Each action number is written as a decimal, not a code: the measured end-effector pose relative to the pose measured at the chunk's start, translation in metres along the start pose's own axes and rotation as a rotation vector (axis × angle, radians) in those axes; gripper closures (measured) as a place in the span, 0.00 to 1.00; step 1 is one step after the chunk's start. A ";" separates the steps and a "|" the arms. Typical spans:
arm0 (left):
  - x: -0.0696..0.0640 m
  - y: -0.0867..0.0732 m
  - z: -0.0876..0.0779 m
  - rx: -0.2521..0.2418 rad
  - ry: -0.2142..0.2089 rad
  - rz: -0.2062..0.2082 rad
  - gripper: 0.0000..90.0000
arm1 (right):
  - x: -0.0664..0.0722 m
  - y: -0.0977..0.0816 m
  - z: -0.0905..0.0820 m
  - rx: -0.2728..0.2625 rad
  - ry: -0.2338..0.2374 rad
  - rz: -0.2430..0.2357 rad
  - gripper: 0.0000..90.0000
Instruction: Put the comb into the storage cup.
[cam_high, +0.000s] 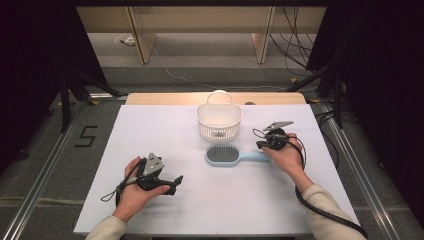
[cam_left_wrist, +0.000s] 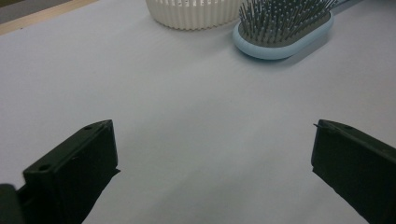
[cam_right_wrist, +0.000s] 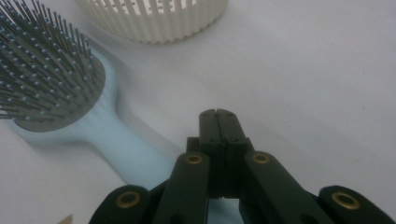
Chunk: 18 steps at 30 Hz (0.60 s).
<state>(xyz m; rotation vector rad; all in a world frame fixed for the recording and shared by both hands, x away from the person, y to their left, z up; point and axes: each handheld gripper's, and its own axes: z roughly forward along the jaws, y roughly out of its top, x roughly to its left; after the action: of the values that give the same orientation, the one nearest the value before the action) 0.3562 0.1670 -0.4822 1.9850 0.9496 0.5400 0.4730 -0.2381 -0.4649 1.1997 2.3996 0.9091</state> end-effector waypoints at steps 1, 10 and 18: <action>0.000 0.000 0.000 0.000 -0.001 -0.002 0.00 | 0.000 0.002 0.003 0.015 0.003 0.004 1.00; 0.000 0.000 0.000 0.000 -0.001 -0.002 0.00 | -0.001 0.006 0.008 0.073 0.019 0.040 1.00; 0.001 0.000 0.000 -0.003 -0.001 -0.005 0.00 | 0.000 0.008 0.013 0.116 0.021 0.049 1.00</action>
<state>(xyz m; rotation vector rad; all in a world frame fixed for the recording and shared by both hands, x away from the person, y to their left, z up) 0.3564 0.1676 -0.4825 1.9797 0.9530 0.5369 0.4846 -0.2298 -0.4694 1.3022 2.4797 0.8108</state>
